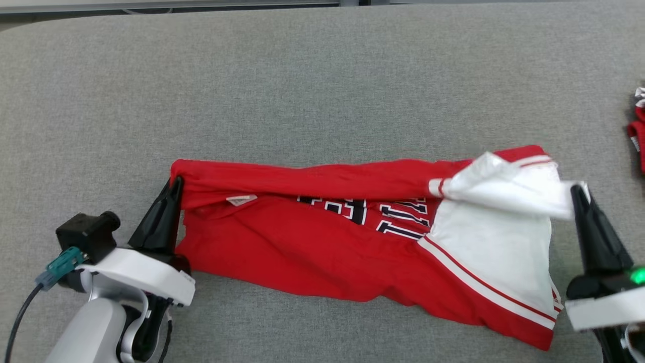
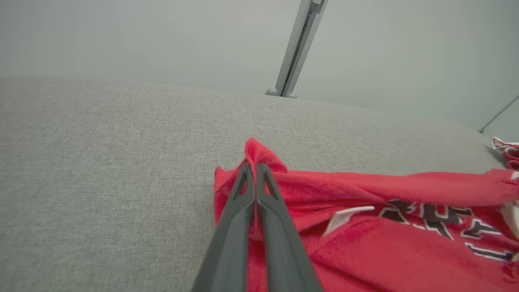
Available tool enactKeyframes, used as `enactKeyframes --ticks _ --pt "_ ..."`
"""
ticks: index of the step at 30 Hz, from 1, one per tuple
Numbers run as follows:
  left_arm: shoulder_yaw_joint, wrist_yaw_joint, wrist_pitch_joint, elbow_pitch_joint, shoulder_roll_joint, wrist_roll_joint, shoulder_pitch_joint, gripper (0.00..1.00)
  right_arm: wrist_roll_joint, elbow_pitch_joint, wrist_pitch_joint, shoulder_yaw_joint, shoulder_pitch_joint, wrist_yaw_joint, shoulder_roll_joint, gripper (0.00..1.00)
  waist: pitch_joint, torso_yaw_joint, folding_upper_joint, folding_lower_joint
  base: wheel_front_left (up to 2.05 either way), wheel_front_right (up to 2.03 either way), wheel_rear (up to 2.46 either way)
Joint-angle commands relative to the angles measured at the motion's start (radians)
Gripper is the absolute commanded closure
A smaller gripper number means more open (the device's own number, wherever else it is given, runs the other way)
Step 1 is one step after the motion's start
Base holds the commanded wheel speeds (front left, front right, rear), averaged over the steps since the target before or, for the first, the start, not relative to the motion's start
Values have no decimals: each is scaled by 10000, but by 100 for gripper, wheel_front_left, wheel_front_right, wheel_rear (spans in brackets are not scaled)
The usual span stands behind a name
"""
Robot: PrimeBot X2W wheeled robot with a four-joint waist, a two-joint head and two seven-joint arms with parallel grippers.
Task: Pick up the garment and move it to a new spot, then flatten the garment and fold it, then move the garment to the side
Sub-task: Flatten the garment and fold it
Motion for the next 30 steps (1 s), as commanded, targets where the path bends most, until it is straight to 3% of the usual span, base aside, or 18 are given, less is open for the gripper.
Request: enactKeyframes --ticks 1,10,11,12,13,20,25,30 --pt "81 89 45 -144 101 -86 232 100 60 -135 76 -110 255 -3 67 100 -78 -55 0 0 0 0 0" --pt "295 422 628 -746 101 -940 1641 100 -160 -306 455 -155 1658 -1 686 97 -259 -297 0 0 0 0 0" --pt "270 409 683 -665 60 -1010 1719 85 -318 -188 470 -130 1679 -1 714 60 -261 -302 0 0 0 0 0" --pt "265 459 700 -570 19 -1042 1766 55 -606 -20 464 -139 1680 -3 704 20 -261 -300 0 0 0 0 0" --pt "267 564 612 -440 -19 -963 1789 0 -860 80 376 -165 1644 -3 782 0 -274 -302 0 0 0 0 0" --pt "639 1232 -837 -206 -393 -169 2033 0 -3105 -396 -418 -1163 1453 -1 1435 0 -508 -312 0 0 0 0 0" --pt "1125 1620 -1069 -1138 -770 1005 2053 0 -4474 -1391 -507 -1979 1546 -1 2006 0 -806 -278 0 0 0 0 0" --pt "1607 1552 -1069 -2028 -1123 2045 2276 0 -5180 -1965 -114 -2222 1661 -3 2234 0 -1121 -304 0 0 0 0 0"
